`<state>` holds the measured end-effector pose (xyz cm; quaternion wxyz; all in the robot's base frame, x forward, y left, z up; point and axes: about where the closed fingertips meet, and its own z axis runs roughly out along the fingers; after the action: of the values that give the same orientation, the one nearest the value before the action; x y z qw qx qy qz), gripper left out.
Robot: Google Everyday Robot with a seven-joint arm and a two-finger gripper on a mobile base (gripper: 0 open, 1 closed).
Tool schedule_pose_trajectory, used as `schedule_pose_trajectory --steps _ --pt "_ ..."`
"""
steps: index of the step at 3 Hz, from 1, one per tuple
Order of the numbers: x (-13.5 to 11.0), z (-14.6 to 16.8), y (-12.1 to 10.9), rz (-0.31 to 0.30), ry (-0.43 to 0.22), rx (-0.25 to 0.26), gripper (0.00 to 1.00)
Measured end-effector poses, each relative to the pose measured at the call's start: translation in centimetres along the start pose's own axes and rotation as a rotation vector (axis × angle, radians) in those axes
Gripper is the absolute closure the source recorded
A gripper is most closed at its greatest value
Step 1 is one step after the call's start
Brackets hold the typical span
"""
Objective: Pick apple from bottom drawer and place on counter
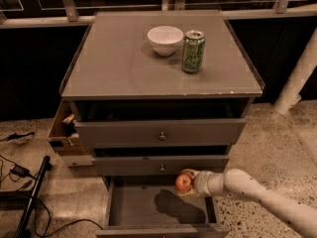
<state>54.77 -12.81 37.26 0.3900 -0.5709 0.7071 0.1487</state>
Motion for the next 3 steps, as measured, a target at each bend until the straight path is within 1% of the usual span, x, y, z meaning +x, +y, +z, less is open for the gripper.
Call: schedule_pose_trajectory --steps 1,2,3 --pt "0.2 0.1 -0.1 0.002 0.0 0.001 1.0" --pt "-1.7 -2.5 -0.3 0.015 -0.011 -0.021 1.0" --pt "-7.5 -10.7 -1.3 0.104 -0.012 -0.06 1.0"
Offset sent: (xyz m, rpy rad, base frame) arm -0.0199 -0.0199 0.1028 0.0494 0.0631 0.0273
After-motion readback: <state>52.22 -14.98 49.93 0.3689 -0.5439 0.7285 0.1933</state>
